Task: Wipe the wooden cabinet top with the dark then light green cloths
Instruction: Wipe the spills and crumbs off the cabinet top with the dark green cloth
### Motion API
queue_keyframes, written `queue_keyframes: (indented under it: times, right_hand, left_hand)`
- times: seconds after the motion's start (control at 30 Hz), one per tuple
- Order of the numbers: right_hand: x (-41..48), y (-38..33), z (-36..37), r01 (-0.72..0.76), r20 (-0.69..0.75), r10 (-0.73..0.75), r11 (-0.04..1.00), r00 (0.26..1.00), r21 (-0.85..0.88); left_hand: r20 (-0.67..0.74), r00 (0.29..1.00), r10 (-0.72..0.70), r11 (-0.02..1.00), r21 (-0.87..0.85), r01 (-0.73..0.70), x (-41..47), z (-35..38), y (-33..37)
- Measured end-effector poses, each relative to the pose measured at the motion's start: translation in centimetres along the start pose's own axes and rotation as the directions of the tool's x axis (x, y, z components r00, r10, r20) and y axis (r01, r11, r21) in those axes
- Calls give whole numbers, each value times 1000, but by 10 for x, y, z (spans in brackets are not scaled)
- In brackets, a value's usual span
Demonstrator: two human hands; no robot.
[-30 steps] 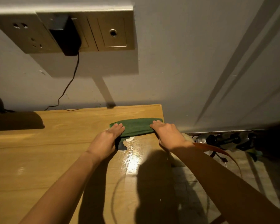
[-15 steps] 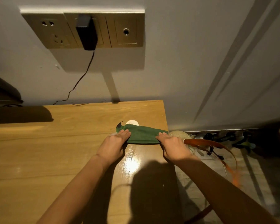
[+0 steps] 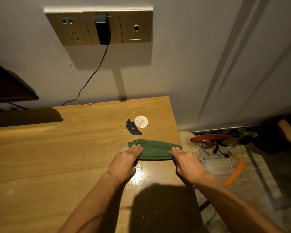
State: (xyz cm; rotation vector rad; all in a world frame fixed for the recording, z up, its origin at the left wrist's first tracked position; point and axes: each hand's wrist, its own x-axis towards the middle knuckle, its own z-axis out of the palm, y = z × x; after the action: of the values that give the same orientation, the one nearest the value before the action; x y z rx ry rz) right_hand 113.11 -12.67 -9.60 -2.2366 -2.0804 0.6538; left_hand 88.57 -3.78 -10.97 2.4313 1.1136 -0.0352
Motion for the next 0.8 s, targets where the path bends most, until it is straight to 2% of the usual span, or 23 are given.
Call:
queue_keyframes:
  times: [0.37, 0.6, 0.8]
  right_hand:
    - [-93, -50, 47, -147, -94, 149, 989, 984, 28]
    - [-136, -93, 74, -275, -89, 279, 960, 956, 55]
    - [-164, -125, 88, -280, -81, 282, 959, 956, 45]
  left_hand:
    - [-8, 991, 132, 991, 2, -132, -67, 24, 3]
    - [-6, 988, 152, 988, -21, -152, -122, 37, -3]
    - [-4, 990, 138, 990, -26, -138, -168, 43, -12]
